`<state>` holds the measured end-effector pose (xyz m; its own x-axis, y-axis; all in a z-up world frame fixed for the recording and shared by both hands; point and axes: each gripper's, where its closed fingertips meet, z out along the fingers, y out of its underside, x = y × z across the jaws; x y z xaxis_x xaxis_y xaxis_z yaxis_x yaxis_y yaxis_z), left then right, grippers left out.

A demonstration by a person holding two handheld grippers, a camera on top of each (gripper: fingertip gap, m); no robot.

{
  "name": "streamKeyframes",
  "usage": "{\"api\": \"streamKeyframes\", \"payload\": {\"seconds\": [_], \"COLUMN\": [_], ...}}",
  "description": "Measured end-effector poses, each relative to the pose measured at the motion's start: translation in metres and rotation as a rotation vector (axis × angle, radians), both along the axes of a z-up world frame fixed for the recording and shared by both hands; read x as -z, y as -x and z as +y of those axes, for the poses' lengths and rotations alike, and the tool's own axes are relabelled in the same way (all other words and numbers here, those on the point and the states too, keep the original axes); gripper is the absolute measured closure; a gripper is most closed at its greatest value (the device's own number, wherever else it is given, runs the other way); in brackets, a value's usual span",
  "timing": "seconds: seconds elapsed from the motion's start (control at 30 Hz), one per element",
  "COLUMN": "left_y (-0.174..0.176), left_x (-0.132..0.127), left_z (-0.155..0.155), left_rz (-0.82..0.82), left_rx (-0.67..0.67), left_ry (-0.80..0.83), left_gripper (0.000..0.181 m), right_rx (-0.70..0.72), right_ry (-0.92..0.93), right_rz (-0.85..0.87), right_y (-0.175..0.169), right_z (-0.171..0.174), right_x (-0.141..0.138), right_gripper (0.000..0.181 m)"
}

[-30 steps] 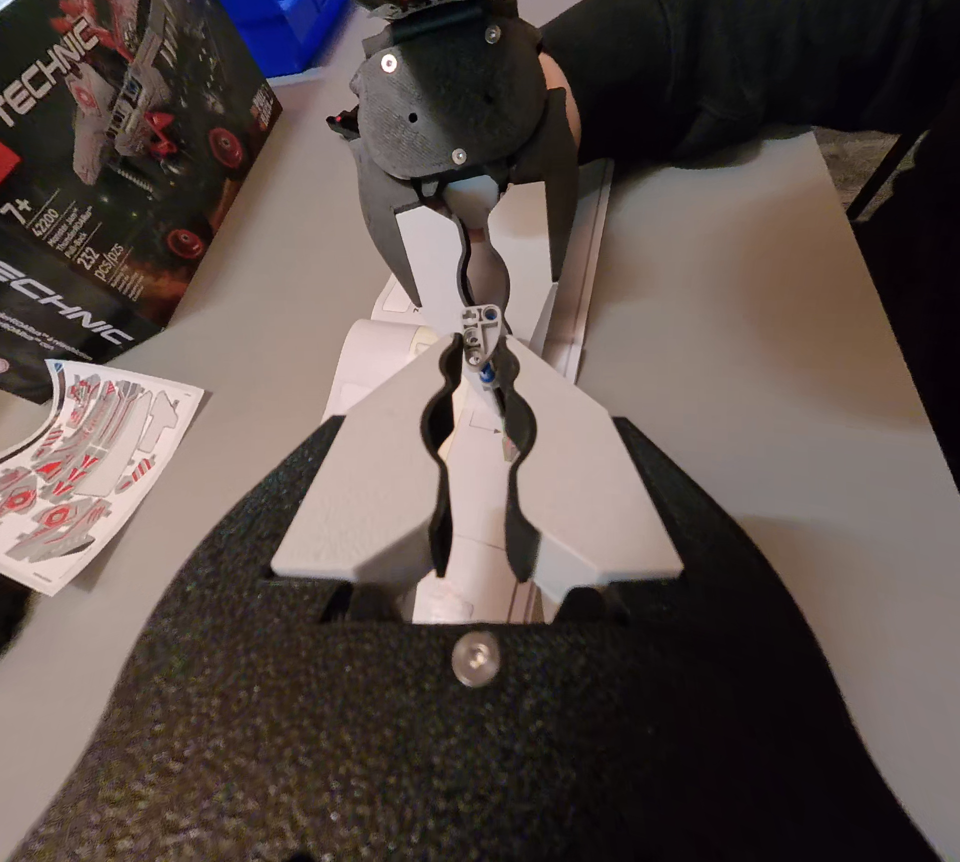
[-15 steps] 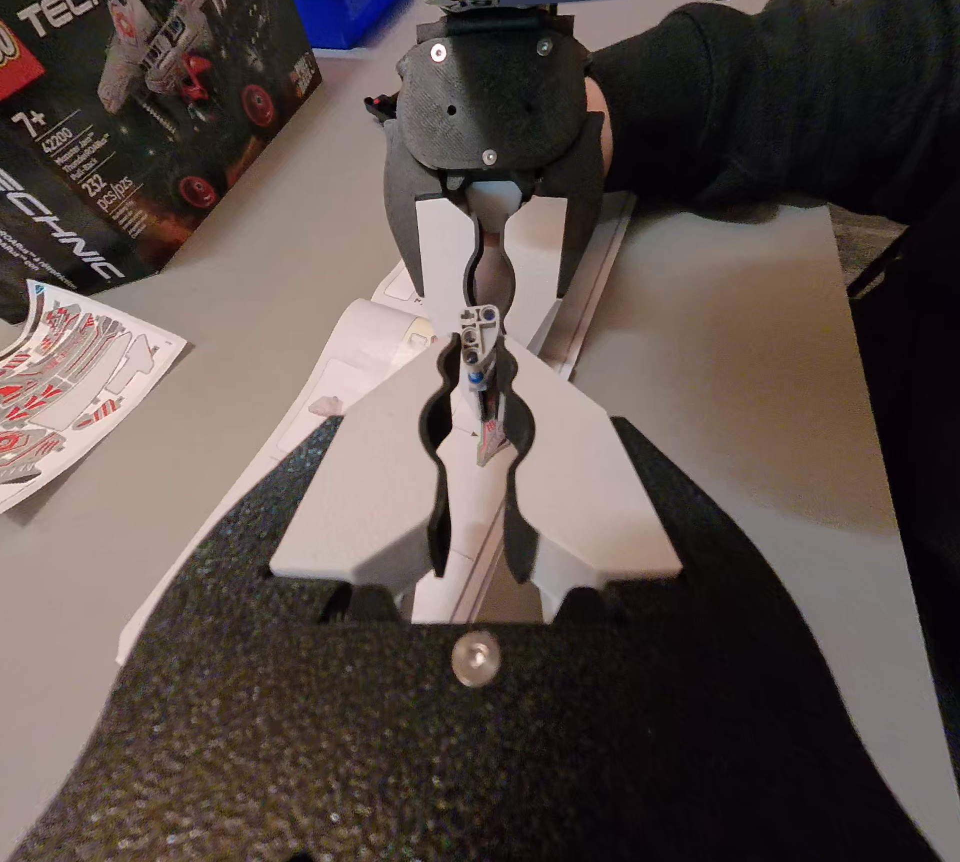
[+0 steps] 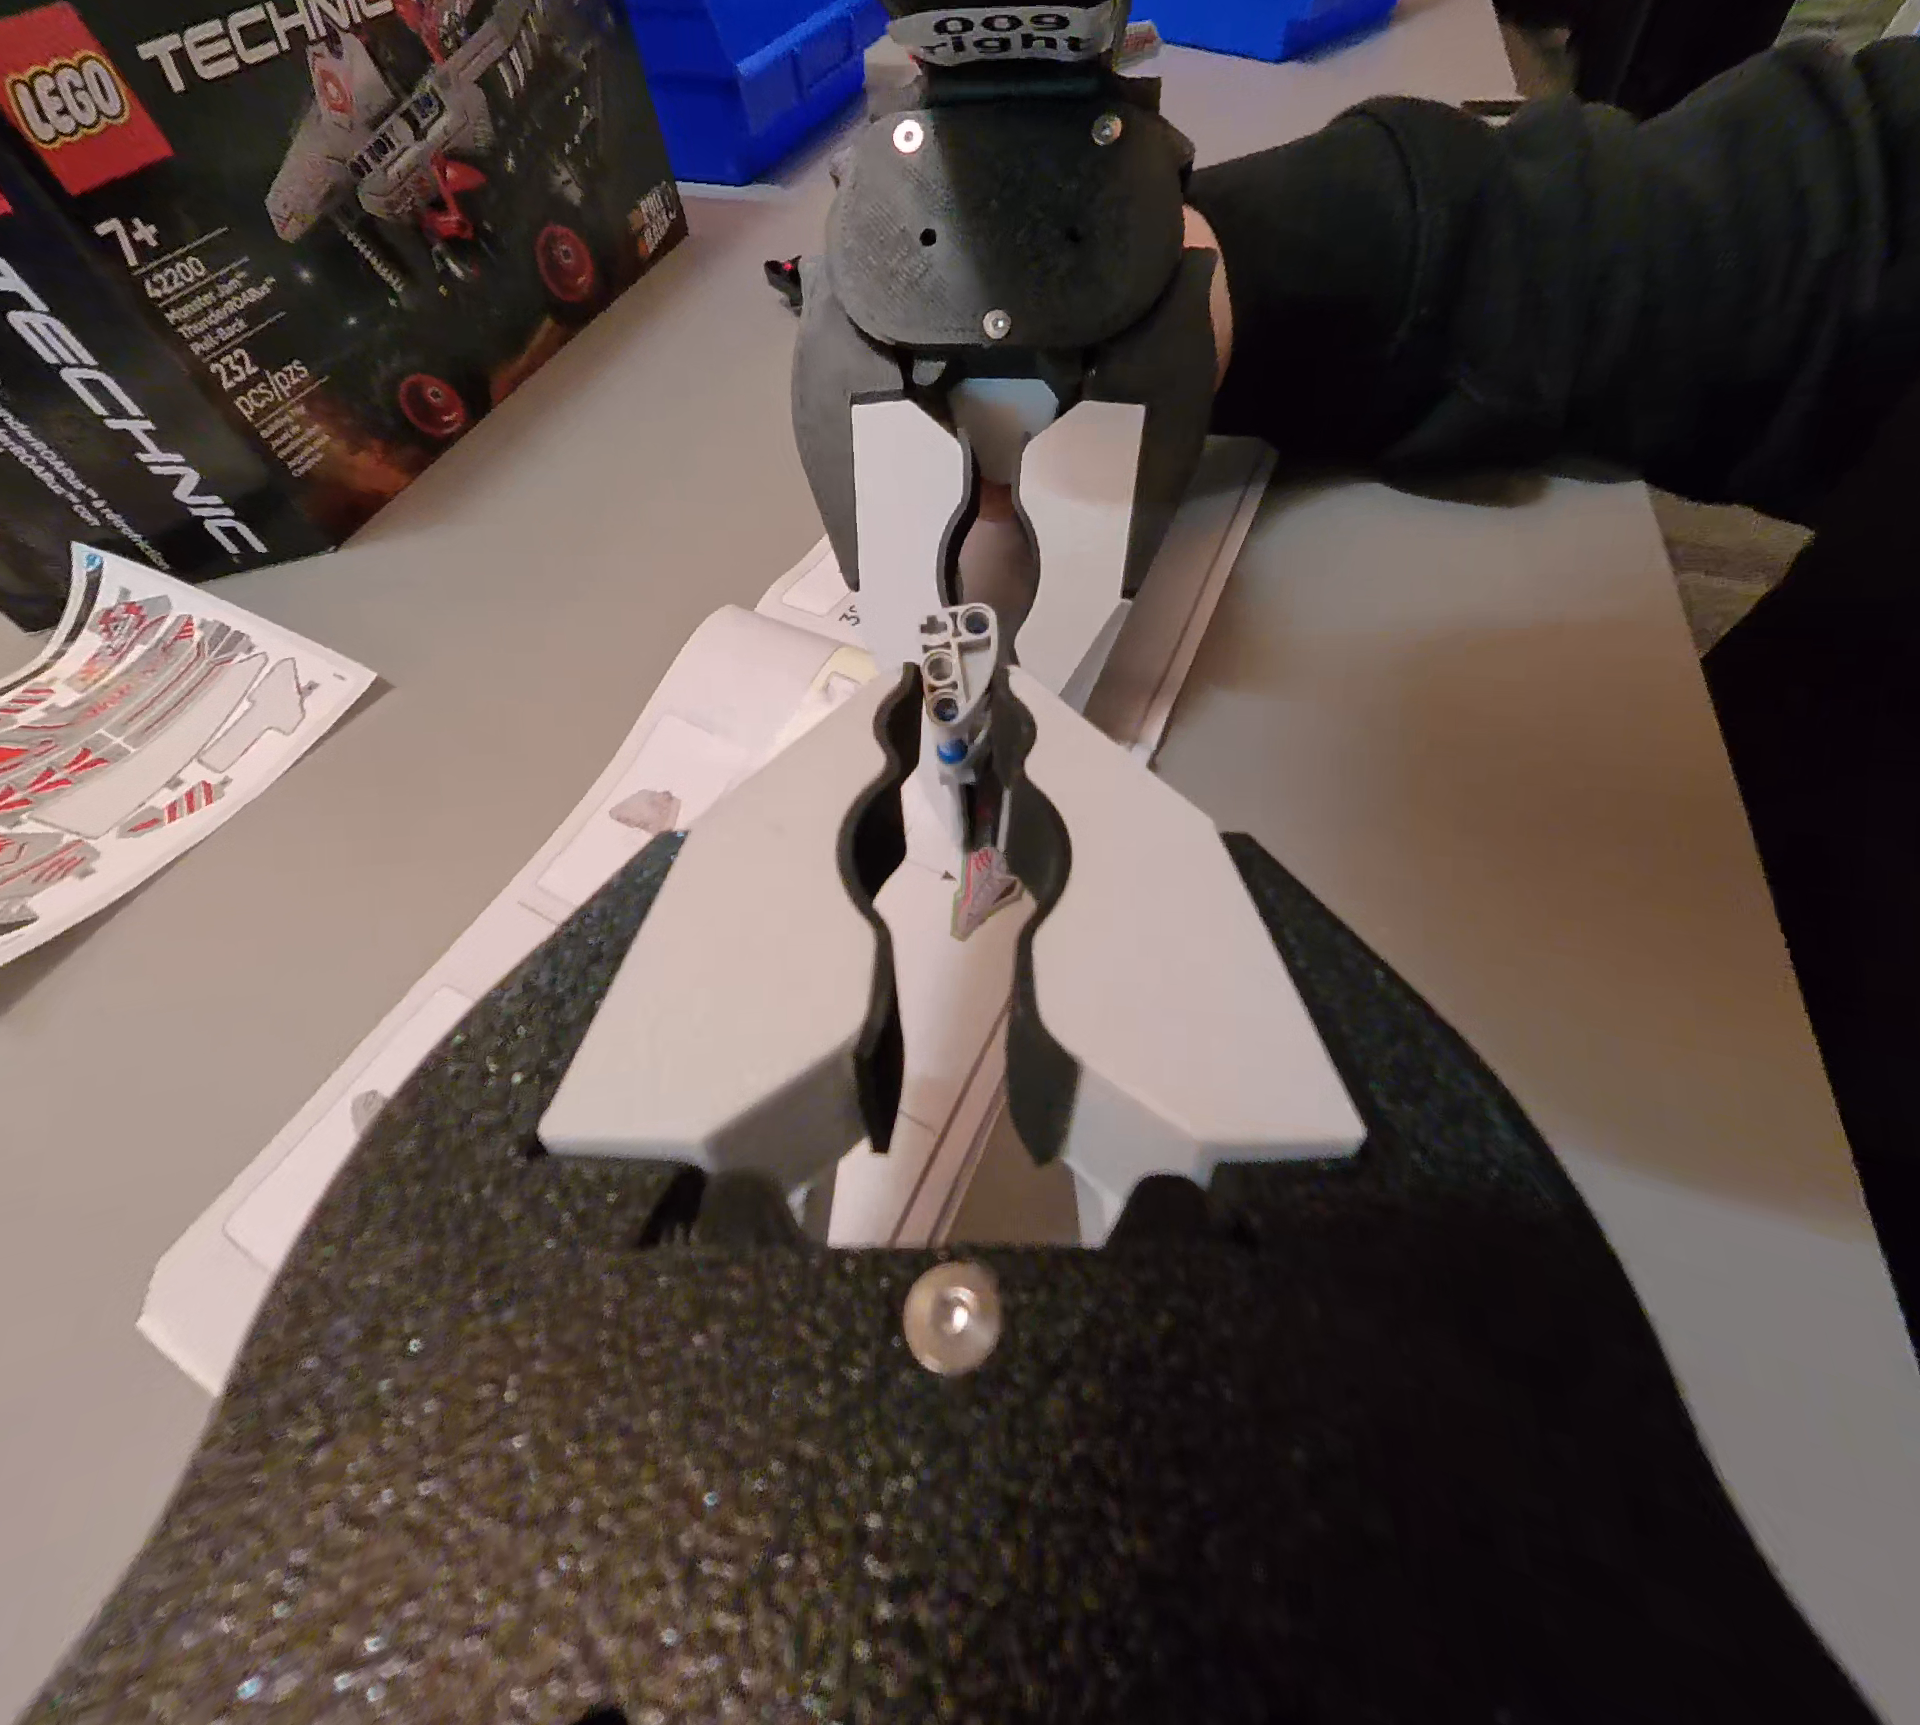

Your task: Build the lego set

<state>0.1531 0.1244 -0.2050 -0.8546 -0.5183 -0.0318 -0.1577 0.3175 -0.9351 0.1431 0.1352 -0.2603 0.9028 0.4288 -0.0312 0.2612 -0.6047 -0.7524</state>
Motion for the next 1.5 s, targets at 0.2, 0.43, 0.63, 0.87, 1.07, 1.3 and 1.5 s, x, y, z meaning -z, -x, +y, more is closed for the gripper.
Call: {"api": "streamKeyframes", "payload": {"seconds": [0.2, 0.43, 0.63, 0.87, 1.07, 1.3, 1.5], "left_y": [0.0018, 0.0006, 0.0016, -0.0004, 0.0002, 0.0, -0.0003], "left_x": [0.0008, 0.0023, 0.003, 0.0032, 0.0033, 0.0039, 0.0038], "left_z": [-0.0001, 0.0024, 0.0016, 0.002, 0.002, 0.0019, 0.0024], "left_rz": [0.005, -0.063, 0.03, 0.025, -0.049, 0.131, -0.009], "left_rx": [0.012, 0.024, 0.064, 0.238, 0.281, 0.239, 0.262], "left_ry": [-0.078, -0.248, -0.279, -0.416, -0.594, -0.608, -0.761], "left_gripper": [0.171, 0.17, 0.171, 0.17, 0.171, 0.171, 0.171], "right_rx": [-0.001, 0.0, -0.001, 0.0, 0.0, 0.001, 0.001], "right_ry": [-0.003, -0.001, -0.003, 0.002, 0.0, 0.003, 0.003], "right_rz": [-0.006, -0.003, -0.005, 0.004, -0.001, 0.006, 0.006], "right_y": [0.0, 0.0001, 0.0001, 0.0, -0.0001, -0.0002, -0.0001], "right_z": [0.0, 0.0001, 0.0, 0.0, 0.0, 0.0, 0.0001], "right_x": [0.0, 0.0, 0.0, 0.0001, 0.0001, 0.0002, 0.0002], "right_gripper": [0.179, 0.179, 0.179, 0.179, 0.179, 0.179, 0.179]}}
